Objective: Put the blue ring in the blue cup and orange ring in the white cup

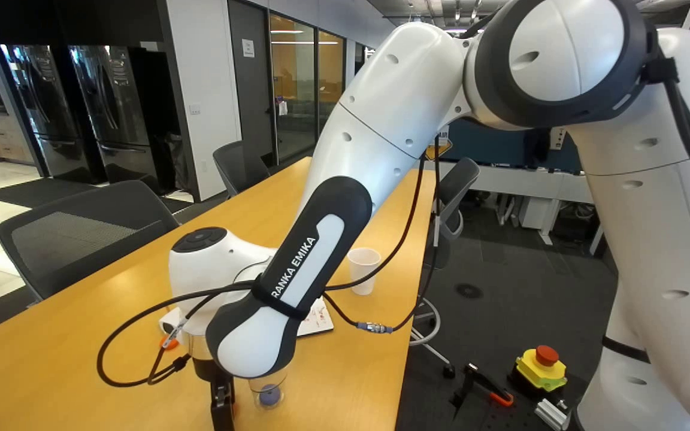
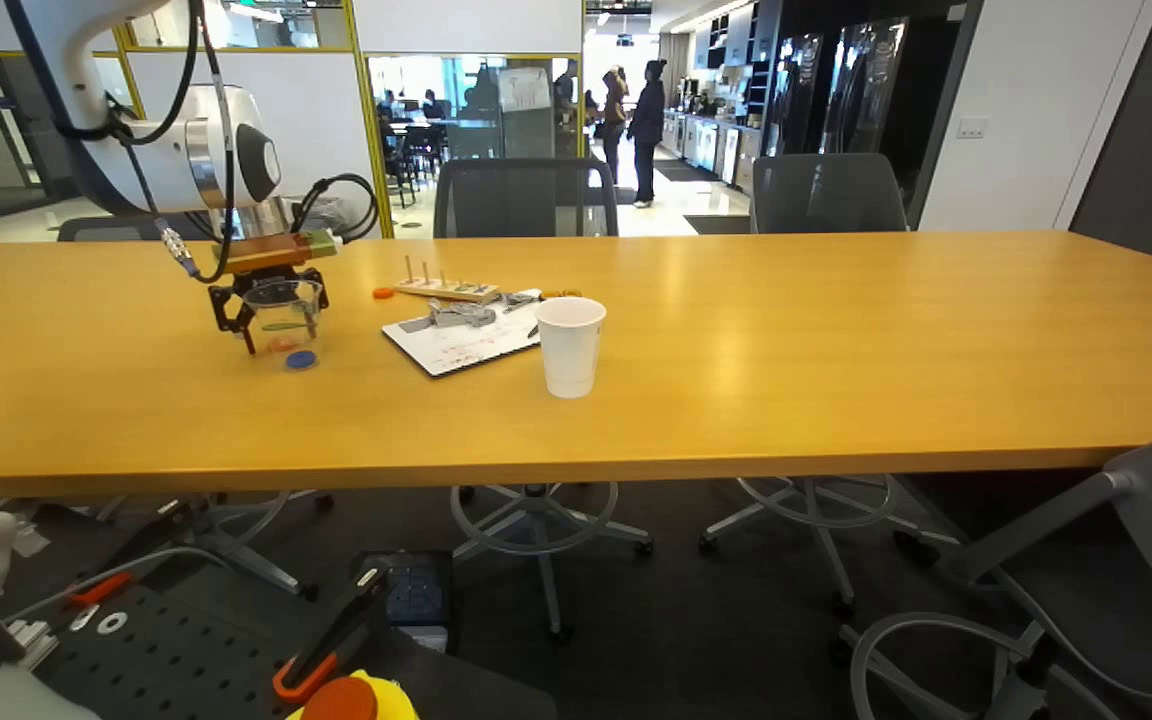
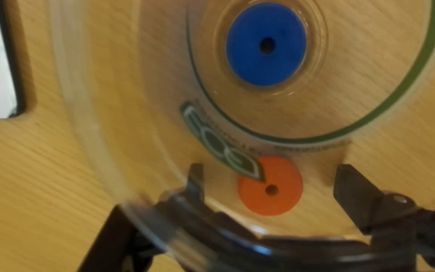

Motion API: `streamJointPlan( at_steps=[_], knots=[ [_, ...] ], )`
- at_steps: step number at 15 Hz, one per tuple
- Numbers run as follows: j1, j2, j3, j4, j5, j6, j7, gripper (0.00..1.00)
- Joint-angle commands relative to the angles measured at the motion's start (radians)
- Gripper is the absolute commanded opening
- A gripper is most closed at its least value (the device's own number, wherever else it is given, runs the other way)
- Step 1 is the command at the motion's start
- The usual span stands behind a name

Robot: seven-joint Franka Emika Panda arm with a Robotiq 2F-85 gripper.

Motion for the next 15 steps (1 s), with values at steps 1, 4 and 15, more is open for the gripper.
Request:
streamJointPlan(
  at_steps=[1, 4, 15],
  knots=[
    [-0.011, -0.019, 0.011, -0.014, 0.027, 0.027, -0.026, 0.58],
    [-0.011, -0.022, 0.012, -0.016, 0.031, 0.033, -0.025, 0.35],
    [-0.053, -0.061, -0.016, 0.063, 0.074, 0.001, 0.001, 0.22]
  ],
)
